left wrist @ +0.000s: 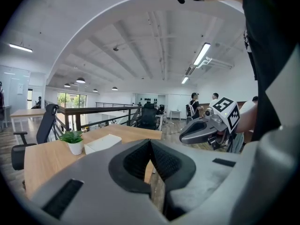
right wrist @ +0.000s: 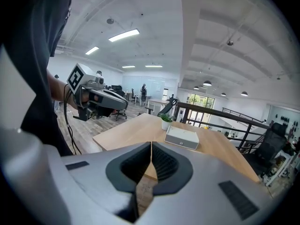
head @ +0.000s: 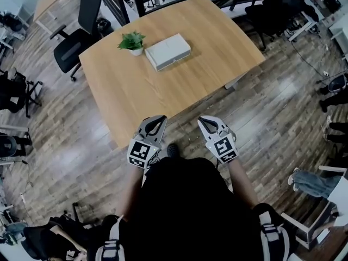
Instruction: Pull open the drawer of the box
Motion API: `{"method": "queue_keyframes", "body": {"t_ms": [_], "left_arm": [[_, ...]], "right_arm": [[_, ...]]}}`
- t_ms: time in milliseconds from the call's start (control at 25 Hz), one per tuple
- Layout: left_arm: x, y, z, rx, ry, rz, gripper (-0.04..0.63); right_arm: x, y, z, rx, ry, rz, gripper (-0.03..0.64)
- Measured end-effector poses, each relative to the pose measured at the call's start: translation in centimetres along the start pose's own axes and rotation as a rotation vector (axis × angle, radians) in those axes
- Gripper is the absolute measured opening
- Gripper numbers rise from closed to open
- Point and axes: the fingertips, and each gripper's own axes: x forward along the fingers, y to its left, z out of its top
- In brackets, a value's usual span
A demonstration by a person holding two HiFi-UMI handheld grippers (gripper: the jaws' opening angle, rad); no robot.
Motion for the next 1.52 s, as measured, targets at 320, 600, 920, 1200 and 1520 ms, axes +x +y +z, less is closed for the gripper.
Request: {"method": "queue_keyframes", "body": {"t_ms": [320,600,920,1200,1520], "left_arm": [[-2.4,3.7,-0.2,-0.021,-0.013,0.050,0.023],[-3.9,5.7,-0.3,-0.033,-0.020,0.082,0.023],[-2.9,7.3,-0.1,-0.041,-0.011,0.092,0.023],[0.0,11.1,0.6,-0.051,0.015,0.112,0.023],[4.3,15.3,2.7,-0.033,0.036,0.117,0.023]], "right_arm": [[3.5,1.4,1.7,-0.024,0.012,0.038,0.025],[5.5,2.2,3.3,-0.027,-0.001,0.052,0.025],[8.0,-1.2,3.3,-0.026,0.036,-0.027,0.025],[11.6,-4.8,3.6,-0.010,0.051,0.002,0.025],[16.9,-10.4,4.8,0.046,0.043,0.001,0.025]]}}
